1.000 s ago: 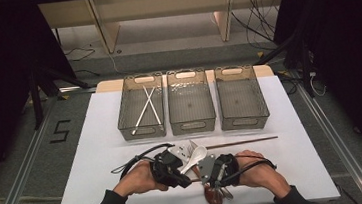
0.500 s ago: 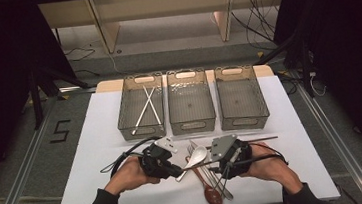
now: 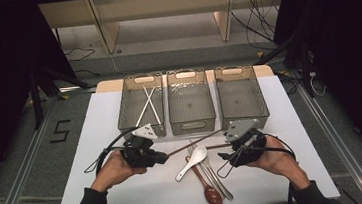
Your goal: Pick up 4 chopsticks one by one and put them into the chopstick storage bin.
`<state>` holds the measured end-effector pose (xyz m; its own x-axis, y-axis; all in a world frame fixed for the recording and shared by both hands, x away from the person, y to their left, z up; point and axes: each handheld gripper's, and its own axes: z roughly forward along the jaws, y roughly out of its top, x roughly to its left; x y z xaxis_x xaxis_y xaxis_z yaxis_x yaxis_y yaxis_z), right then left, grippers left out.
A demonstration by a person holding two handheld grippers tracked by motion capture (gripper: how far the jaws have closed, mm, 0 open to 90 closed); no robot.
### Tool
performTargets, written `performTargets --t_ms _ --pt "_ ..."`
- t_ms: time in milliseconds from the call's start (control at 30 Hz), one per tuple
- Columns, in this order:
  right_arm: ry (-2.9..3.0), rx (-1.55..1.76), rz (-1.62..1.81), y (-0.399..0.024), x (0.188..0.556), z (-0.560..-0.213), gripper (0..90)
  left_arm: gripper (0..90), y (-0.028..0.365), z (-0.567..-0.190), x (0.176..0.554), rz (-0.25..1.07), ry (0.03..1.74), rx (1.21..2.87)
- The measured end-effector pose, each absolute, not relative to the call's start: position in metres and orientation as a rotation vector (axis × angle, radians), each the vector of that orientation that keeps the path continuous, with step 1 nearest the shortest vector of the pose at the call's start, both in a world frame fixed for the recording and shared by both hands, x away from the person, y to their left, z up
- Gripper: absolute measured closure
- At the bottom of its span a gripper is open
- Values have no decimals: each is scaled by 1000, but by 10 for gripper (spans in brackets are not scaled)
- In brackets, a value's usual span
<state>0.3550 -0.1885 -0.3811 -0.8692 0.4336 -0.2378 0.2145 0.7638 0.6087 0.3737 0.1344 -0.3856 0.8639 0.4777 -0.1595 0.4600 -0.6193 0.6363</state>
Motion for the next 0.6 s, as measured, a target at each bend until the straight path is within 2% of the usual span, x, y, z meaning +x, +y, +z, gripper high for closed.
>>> performTargets --t_ms 333,600 --pt "2573 634 851 -202 357 -394 335 835 164 -372 383 165 832 2194" --pt "2582 684 846 -212 354 -405 331 835 185 -379 406 230 978 2126"
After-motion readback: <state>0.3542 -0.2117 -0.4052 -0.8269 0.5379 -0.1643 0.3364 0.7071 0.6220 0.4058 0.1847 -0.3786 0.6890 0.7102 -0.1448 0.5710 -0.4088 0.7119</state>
